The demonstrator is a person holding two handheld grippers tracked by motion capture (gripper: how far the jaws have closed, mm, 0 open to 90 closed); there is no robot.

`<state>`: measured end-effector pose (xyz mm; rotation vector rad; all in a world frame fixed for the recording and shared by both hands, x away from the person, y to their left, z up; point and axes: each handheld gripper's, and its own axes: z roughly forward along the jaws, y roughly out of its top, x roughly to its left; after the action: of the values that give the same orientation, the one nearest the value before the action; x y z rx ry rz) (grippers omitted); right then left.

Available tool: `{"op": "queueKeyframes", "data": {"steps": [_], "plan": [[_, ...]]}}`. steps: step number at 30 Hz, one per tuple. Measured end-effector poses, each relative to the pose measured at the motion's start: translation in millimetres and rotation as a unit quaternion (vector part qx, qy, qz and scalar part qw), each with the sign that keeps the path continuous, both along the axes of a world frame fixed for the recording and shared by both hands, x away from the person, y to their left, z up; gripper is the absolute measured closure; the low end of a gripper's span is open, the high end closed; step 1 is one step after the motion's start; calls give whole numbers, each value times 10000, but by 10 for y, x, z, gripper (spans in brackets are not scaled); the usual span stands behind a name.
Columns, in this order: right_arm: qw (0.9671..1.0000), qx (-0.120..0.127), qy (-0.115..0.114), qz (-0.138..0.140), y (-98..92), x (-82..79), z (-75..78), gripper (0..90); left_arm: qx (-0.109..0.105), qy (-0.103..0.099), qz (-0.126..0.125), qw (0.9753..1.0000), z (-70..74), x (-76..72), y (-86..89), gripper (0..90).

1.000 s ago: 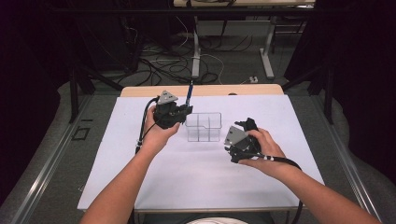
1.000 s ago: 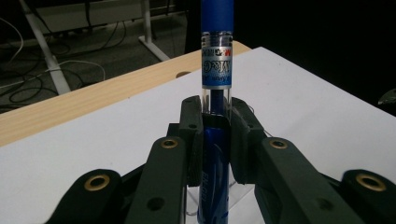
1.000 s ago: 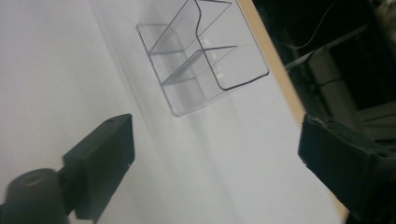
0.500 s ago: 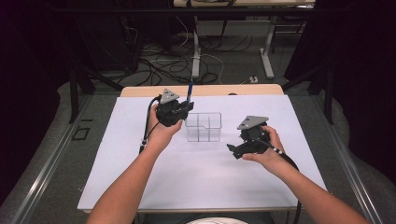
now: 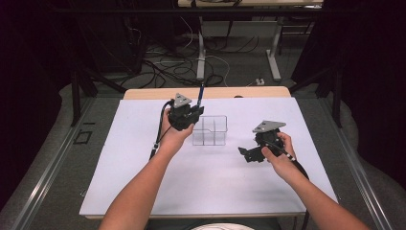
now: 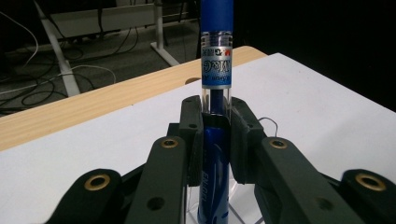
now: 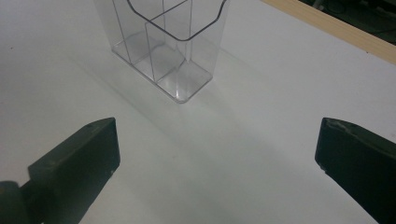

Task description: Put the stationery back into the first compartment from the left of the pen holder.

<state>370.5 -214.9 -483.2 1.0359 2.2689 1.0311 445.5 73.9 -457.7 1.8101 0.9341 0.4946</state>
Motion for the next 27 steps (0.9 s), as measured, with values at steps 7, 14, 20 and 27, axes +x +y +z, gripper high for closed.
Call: {"op": "queueKeyframes", "data": {"steps": [7,14,20,27], "plan": [[9998,135,-19,-141,-53,10,-42,0,89,92,48,9999,-85,33,-47,783],[9997,178,-18,-164,-69,10,-64,0,77,155,126,9998,-151,55,-39,783],[9997,182,37,-168,-64,-2,-92,0,227,328,163,9991,-212,68,-40,782],[9997,179,65,-170,-82,-5,-94,0,127,291,144,9994,-171,56,-14,714]]}}
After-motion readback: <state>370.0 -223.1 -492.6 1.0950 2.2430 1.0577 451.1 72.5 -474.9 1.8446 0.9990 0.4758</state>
